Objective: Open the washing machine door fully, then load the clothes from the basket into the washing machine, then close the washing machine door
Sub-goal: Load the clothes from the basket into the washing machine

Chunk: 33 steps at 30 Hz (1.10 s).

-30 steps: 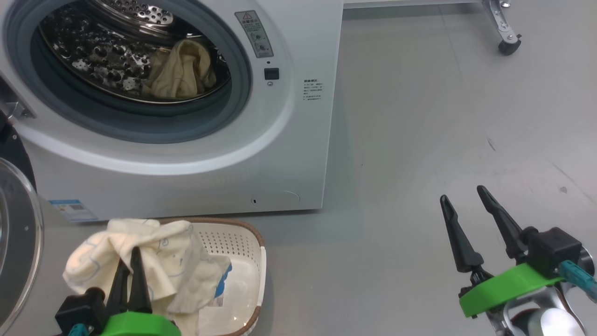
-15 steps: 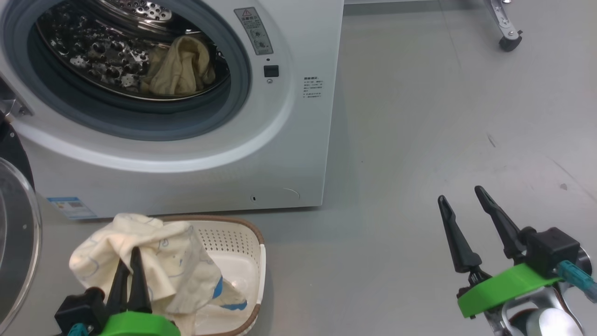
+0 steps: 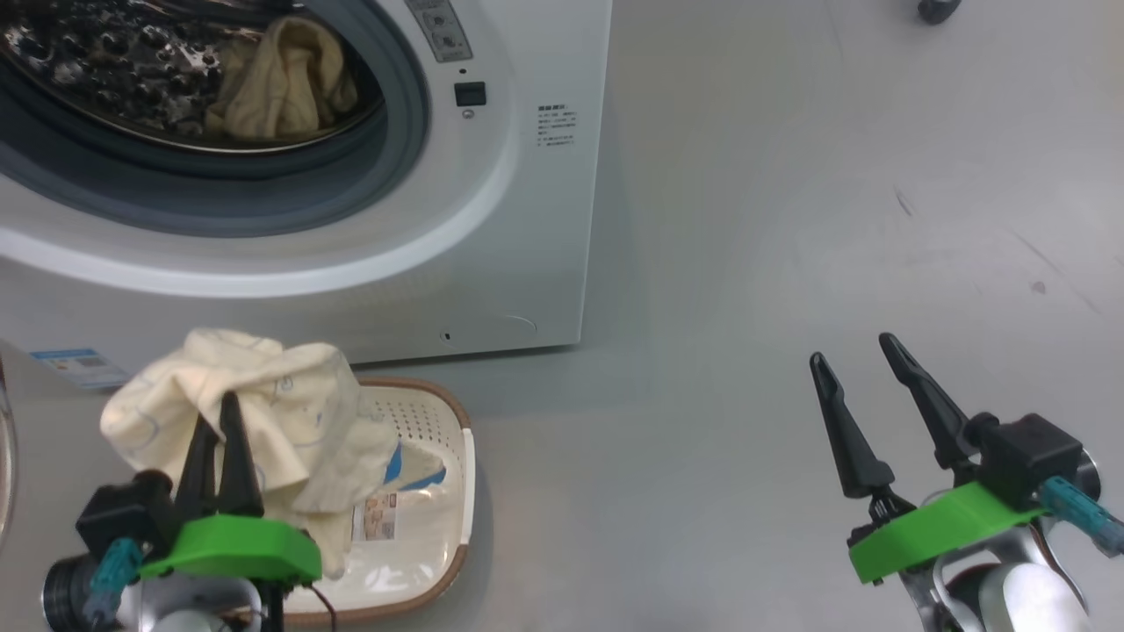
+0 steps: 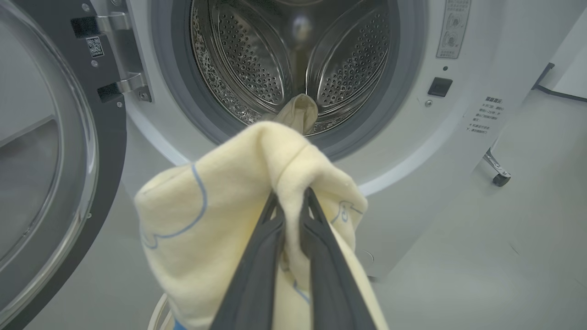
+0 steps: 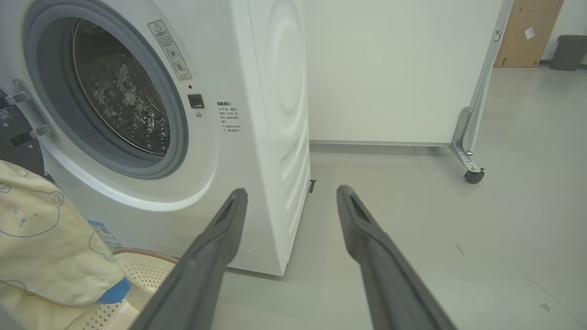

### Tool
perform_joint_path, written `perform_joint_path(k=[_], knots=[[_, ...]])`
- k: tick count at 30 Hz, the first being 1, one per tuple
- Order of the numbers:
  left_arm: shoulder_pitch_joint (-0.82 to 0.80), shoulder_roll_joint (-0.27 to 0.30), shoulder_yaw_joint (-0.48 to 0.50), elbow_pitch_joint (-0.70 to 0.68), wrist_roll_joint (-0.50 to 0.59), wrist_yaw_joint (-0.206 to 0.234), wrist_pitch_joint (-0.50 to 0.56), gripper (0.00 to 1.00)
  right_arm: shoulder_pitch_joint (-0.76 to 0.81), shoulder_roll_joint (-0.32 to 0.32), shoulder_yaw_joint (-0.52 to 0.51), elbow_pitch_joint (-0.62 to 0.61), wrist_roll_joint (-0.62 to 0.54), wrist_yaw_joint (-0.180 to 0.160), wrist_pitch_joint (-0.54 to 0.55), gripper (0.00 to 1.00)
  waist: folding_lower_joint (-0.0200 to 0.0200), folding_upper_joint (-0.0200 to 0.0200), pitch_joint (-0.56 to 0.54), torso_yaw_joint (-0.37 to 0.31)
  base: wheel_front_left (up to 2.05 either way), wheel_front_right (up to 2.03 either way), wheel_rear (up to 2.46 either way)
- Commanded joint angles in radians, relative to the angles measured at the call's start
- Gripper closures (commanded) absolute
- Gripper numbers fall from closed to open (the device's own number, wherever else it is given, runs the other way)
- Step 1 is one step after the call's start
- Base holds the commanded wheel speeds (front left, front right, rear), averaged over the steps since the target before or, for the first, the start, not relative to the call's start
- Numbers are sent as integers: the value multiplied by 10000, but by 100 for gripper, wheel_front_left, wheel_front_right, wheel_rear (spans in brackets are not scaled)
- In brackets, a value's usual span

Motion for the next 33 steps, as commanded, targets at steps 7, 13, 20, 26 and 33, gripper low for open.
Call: perform_joint_path(k=[7,13,20,26,33], knots=[[-2174,630,777,655,-354,-407,72,100,-1094,-73,488,-267,239,-29,-372,0,-1,0,1274,-685,0,0,0],[-4153,1219,1188,1806,-722,-788,709,100,-1715,-73,665,-8,528,-29,-759,0,-1,0,2415,-1251,0,0,0],[-6457,2228,1453,2903,-918,-1130,1991,100,-2432,-73,952,463,1014,-29,-1242,0,-1,0,3589,-2035,0,0,0],[-7971,2989,1623,3617,-1131,-1336,3177,100,-2842,-73,1168,810,1338,-29,-1447,0,-1,0,4196,-2480,0,0,0],[-9598,3917,1679,4213,-1164,-1399,4600,100,-3249,-73,1358,991,1697,-29,-1523,0,-1,0,4837,-2896,0,0,0]])
